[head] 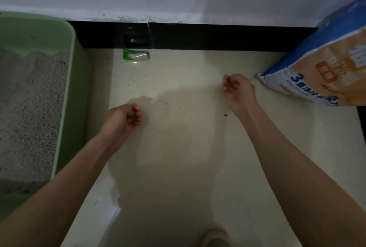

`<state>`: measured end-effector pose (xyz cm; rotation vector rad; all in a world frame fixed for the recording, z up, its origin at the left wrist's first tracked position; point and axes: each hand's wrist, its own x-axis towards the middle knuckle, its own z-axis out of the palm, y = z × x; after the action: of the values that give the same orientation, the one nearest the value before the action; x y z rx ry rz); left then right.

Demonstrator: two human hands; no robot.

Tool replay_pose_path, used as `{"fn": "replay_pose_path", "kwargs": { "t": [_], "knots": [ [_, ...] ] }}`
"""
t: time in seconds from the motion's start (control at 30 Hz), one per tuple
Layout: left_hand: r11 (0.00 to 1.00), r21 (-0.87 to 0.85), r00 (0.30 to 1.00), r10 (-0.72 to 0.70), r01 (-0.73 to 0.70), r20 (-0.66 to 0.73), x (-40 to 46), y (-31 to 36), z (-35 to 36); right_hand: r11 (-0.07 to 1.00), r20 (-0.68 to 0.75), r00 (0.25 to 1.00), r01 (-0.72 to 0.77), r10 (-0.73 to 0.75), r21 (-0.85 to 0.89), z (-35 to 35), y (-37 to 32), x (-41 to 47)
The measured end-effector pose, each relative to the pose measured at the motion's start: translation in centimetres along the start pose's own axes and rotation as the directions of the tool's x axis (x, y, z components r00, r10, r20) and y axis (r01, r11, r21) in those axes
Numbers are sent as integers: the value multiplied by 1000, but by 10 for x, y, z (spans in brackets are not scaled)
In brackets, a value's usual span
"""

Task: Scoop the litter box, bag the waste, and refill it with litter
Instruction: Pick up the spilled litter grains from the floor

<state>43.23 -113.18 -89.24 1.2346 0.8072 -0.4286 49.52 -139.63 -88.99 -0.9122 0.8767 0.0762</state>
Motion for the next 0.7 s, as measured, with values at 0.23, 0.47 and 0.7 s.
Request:
{"fn": "replay_pose_path", "kwargs": {
  "t": [0.23,0.47,0.7],
  "knots": [
    [908,396,961,217,-134,-172,2,-7,3,514,-54,867,243,-496,-822,-34,-7,38],
    [774,614,913,350,-156,-209,-4,-14,-10,216,84,795,261,-600,-941,-40,-1,43],
    [695,706,855,442,-137,-270,13,-9,-14,93,138,743,261,-655,-961,-36,-4,44]
  ]
}}
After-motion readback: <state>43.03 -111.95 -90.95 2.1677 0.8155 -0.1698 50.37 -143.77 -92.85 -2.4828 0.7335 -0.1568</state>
